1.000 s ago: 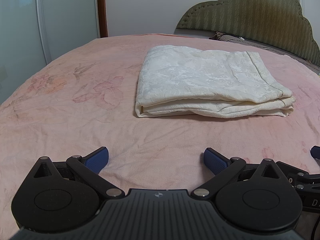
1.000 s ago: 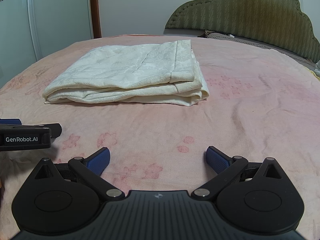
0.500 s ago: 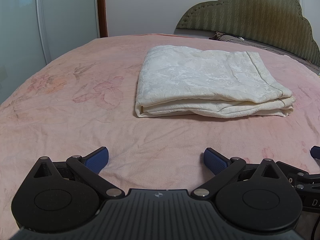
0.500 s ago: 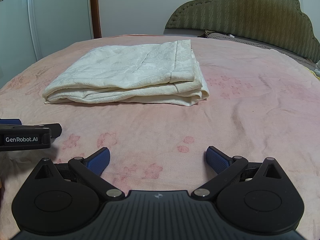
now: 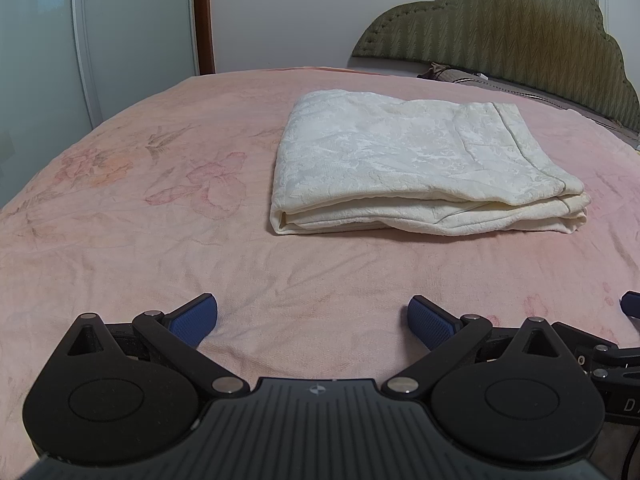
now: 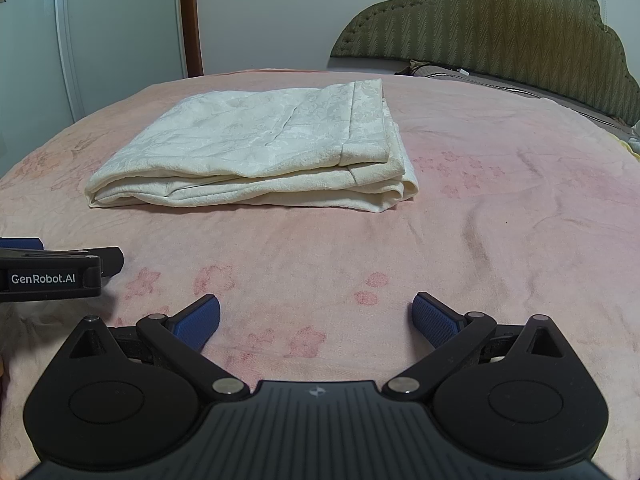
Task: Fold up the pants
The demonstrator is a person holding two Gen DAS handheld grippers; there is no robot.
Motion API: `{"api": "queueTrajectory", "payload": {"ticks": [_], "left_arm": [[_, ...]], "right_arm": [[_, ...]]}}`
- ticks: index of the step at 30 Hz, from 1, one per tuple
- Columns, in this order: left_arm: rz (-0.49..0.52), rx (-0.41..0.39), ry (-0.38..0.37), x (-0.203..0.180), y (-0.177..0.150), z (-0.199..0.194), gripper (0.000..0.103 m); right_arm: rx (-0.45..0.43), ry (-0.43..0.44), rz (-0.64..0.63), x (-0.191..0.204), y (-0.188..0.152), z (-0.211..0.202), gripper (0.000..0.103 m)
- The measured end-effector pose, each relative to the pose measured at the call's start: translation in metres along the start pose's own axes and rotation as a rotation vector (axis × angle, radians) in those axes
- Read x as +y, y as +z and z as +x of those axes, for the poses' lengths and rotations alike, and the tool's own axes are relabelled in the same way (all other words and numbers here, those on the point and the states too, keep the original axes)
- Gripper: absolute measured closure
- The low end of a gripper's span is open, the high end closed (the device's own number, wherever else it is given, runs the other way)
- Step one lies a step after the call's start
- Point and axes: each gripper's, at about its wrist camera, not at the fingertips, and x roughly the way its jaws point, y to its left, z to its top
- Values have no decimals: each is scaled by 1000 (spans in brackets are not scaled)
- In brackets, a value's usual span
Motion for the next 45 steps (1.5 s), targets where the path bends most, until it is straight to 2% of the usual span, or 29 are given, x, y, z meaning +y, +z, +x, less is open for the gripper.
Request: {"api": "queueTrajectory", "payload": {"ticks": [45], "left_arm": [[-2,0,-3,-1,0,0,0]], "right_arm": [[-16,2,18,-2,0,-2,0]]}}
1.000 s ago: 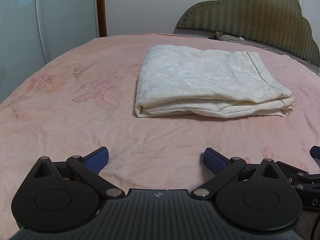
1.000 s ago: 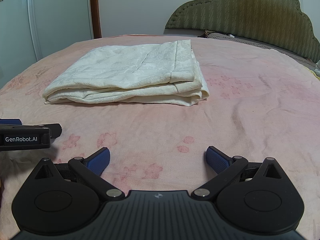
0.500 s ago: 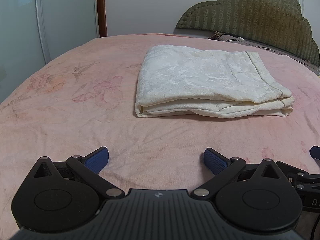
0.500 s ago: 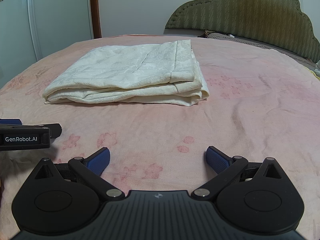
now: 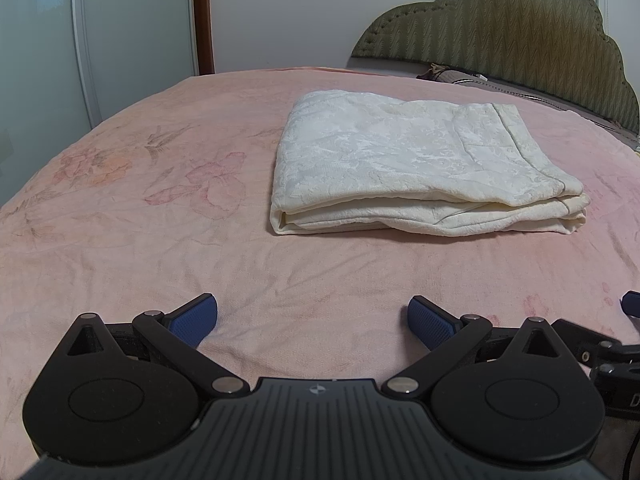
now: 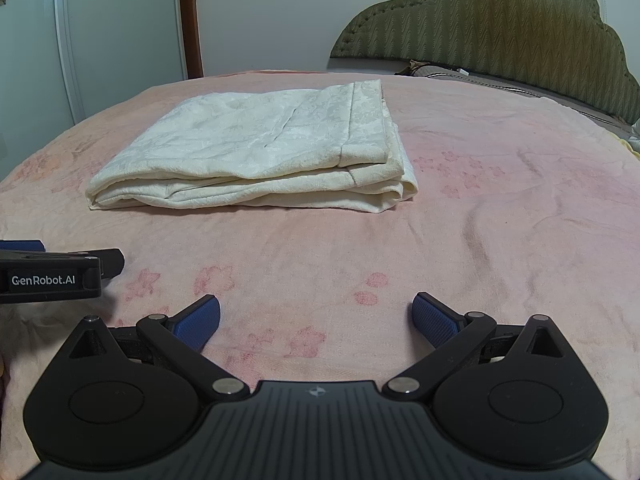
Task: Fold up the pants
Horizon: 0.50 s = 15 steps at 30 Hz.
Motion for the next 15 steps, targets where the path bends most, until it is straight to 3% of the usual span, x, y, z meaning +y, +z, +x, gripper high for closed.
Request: {"api": "queueTrajectory", "payload": {"ticks": [6,15], "left_arm": [[0,0,0,1,0,0,0],[-9,-8,-15,2,0,-1,0]], "right_arm": [[3,-1,39,-7,5,2,0],[3,-11,-25,2,3,2,0]]}}
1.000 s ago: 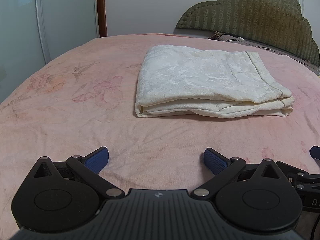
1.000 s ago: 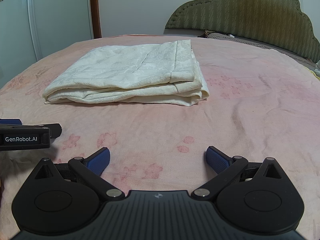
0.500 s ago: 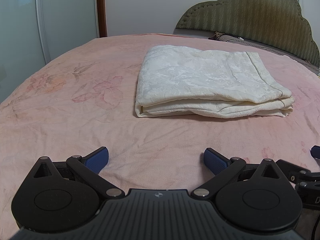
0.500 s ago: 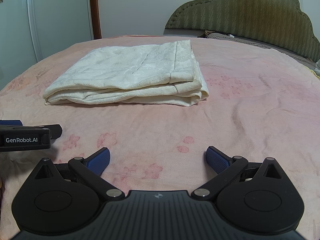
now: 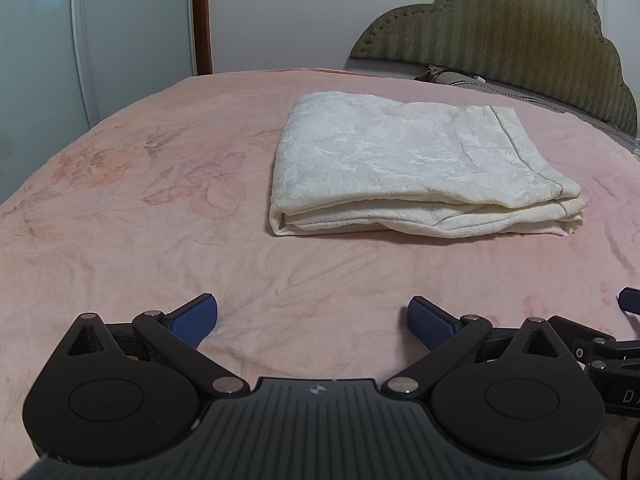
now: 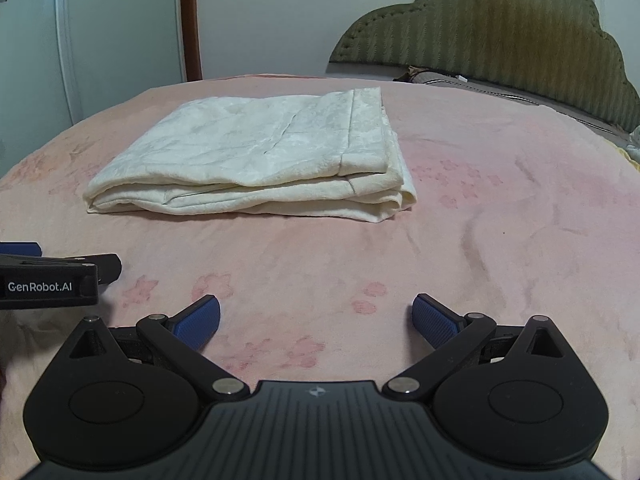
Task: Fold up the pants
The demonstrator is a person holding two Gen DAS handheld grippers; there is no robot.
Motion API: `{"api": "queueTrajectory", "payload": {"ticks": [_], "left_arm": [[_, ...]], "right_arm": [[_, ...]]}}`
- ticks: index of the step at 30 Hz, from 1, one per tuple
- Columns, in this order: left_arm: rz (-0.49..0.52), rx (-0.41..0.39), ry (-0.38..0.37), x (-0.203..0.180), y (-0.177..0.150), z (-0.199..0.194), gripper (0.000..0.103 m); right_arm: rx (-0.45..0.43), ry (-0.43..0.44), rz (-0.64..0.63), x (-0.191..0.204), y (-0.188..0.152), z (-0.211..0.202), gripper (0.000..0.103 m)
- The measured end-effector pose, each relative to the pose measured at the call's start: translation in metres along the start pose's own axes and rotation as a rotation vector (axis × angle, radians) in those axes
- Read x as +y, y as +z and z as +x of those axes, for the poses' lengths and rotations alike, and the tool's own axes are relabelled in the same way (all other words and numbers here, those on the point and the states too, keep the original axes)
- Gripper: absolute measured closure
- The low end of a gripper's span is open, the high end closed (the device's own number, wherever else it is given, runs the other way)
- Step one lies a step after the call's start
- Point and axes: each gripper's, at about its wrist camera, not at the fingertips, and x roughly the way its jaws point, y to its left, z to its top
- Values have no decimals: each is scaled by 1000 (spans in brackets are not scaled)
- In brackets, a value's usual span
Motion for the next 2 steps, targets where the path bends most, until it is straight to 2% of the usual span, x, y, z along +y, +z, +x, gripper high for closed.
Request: {"api": "queueTrajectory", "payload": {"ticks": [2], "left_arm": [[-6,-13,-10,4,0,-4,1]], "right_arm": [[1,11,8,-2,1,-1,0]]}}
